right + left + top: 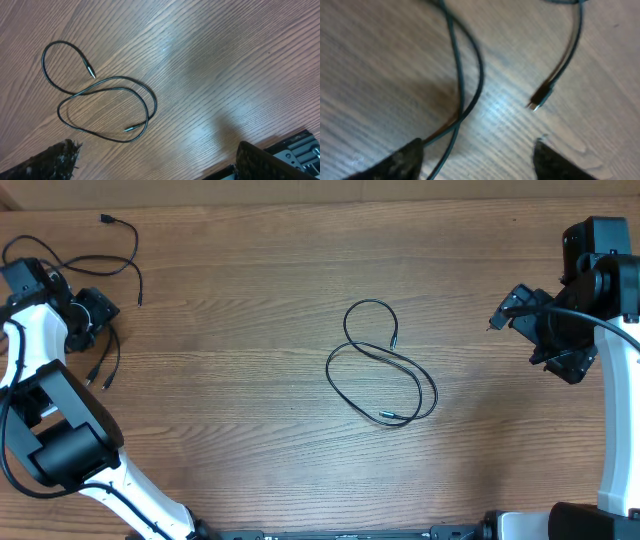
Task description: Untangle cables
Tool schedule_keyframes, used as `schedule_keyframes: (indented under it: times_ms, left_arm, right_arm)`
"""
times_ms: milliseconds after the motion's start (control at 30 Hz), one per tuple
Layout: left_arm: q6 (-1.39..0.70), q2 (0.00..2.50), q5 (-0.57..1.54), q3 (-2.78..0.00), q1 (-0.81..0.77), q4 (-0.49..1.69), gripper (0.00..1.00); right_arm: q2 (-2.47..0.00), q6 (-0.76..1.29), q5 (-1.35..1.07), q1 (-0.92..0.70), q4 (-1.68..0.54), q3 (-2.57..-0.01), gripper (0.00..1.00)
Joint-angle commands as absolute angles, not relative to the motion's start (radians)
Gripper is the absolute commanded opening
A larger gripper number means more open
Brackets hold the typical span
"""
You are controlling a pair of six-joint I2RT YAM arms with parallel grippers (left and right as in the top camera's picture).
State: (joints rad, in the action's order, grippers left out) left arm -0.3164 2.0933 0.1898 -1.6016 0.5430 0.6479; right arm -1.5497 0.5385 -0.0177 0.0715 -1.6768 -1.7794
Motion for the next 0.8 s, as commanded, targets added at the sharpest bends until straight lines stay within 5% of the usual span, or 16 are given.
schedule_keyframes:
  times_ms: [0,133,333,433,533,567,667,767]
  left_arm:
    - [-0.313,2.111,0.173,-1.607,0.538,0.677,0.74]
    - [-0.314,2.111,0.184,-1.608,0.538,0.716,0.48]
    - [-0.300,2.107,0.391,-1.680,0.538,0.741,0.41]
    - [-0.276,2.107,0.407,-1.755,0.538,0.783,0.47]
    - [-0.273,2.107,0.356,-1.781,0.536,0.812,0.80]
    - [-0.271,2.107,0.343,-1.781,0.536,0.822,0.83]
    - [-0.191,2.101,0.329,-1.784,0.536,0.843,0.61]
    - [-0.230,2.075,0.276,-1.794,0.543,0.839,0.60]
  right_arm:
    - [-1.553,0.543,-0.004,0.074,-1.674,-1.786,1.00]
    - [-1.553,0.543,-0.004,0.074,-1.674,-1.786,1.00]
    - [-1.553,0.543,-0.004,0.074,-1.674,-1.786,1.00]
    - [-1.553,0.543,-0.004,0.074,-1.674,-1.786,1.00]
    - [-1.553,0.543,-0.004,0.074,-1.674,-1.786,1.00]
    - [-1.553,0.543,-0.004,0.074,-1.674,-1.786,1.00]
    - [-1.553,0.543,-0.004,0.074,-1.674,-1.786,1.00]
    - [-1.553,0.543,-0.004,0.074,-1.674,-1.786,1.00]
